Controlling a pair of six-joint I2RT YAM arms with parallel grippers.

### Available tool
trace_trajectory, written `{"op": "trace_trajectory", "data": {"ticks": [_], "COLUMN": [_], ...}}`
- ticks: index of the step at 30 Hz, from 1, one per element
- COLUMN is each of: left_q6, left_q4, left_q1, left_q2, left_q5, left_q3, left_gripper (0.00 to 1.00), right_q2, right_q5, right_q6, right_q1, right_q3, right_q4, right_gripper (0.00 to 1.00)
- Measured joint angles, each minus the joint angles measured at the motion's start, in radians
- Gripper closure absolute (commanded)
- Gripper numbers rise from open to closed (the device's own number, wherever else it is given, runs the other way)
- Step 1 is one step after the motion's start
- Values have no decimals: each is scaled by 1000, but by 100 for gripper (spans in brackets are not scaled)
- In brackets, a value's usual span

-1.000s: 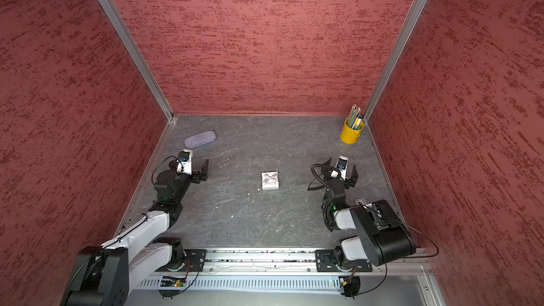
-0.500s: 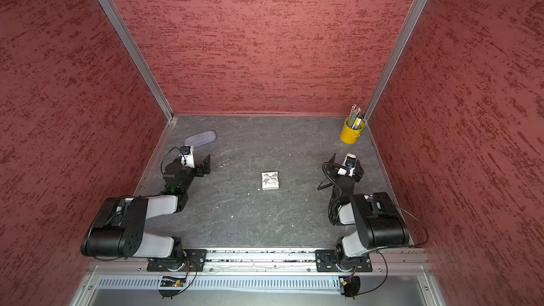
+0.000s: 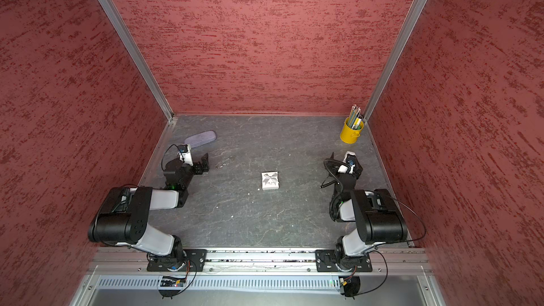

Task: Take the necklace out of the lift-off lid jewelry box
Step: Reset both arms

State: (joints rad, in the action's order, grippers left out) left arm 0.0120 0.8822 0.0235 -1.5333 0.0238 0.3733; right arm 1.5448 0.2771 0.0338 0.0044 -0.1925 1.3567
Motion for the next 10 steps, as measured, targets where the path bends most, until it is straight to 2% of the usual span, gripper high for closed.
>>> {"op": "trace_trajectory", "data": {"ticks": [10], "left_q6": [-1], "left_q4": [0], "left_q1": [0], "left_q2": [0], "left_q5": [0], "left_q3": [0], "left_gripper": [0], "right_q2": [0], "right_q5": [-5], "right_q6": [3], "right_q1": [0], "right_q3": [0], "right_q4": [-1], "right_gripper": [1]}}
